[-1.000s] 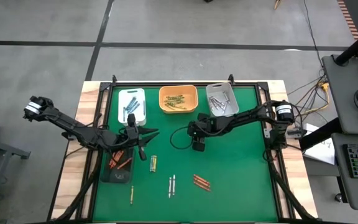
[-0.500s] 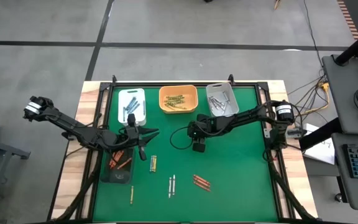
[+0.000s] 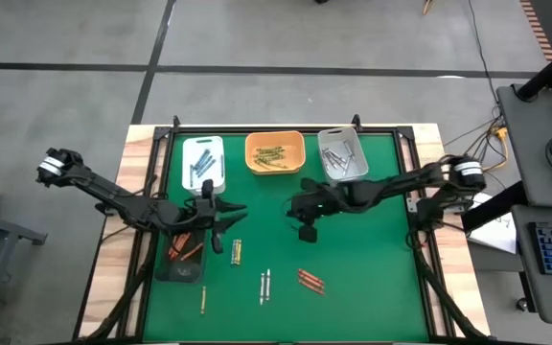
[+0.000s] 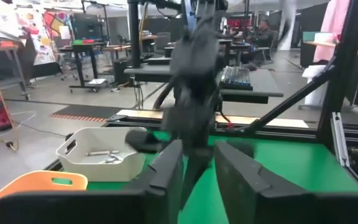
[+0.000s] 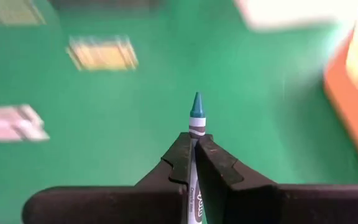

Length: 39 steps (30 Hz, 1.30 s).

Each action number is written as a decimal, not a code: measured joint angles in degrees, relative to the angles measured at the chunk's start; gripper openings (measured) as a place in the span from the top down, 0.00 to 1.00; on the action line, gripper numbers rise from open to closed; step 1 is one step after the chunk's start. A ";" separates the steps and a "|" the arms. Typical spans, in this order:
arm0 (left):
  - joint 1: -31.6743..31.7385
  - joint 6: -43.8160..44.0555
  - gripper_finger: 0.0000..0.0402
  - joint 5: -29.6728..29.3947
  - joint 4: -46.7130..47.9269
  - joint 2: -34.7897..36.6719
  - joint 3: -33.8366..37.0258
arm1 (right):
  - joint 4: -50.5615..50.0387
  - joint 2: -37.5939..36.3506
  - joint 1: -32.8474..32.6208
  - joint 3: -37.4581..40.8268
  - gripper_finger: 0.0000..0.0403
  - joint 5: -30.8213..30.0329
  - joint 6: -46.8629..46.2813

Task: Sort crayons
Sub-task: Put the blue crayon into the white bin

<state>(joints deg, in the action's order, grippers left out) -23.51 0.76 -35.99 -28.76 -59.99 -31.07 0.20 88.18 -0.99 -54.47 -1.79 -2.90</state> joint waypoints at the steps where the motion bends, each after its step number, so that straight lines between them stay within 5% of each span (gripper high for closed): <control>1: 0.00 -0.07 0.79 -0.01 -0.38 -0.38 0.00 | 4.10 -1.32 -0.42 1.23 0.97 0.16 0.24; 9: 0.15 -4.47 0.65 1.01 -10.37 -7.91 0.04 | 44.87 -5.37 -2.27 10.03 0.97 9.13 2.96; 13: 0.45 -5.84 0.63 1.09 -16.15 -12.08 0.05 | 54.97 -4.07 -2.17 10.31 0.98 13.52 4.30; 22: 3.08 -7.11 0.63 4.66 -32.49 -21.08 0.04 | 55.41 -0.55 -2.28 6.21 0.98 15.74 7.03; 26: 4.00 -6.28 0.63 10.77 -35.76 -23.58 -0.18 | 54.77 0.26 -2.26 5.32 0.98 15.76 7.37; 33: 4.63 -6.07 0.64 11.15 -36.08 -27.04 -2.81 | 54.50 0.46 -2.26 4.95 0.98 15.77 8.16; 39: 5.03 -6.27 0.79 11.04 -35.75 -27.58 -3.43 | 54.50 0.46 -2.26 4.95 0.98 15.61 7.93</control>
<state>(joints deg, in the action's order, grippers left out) -18.48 -5.52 -24.95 -64.51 -87.57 -34.50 54.70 88.64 -3.25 -49.52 13.82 5.03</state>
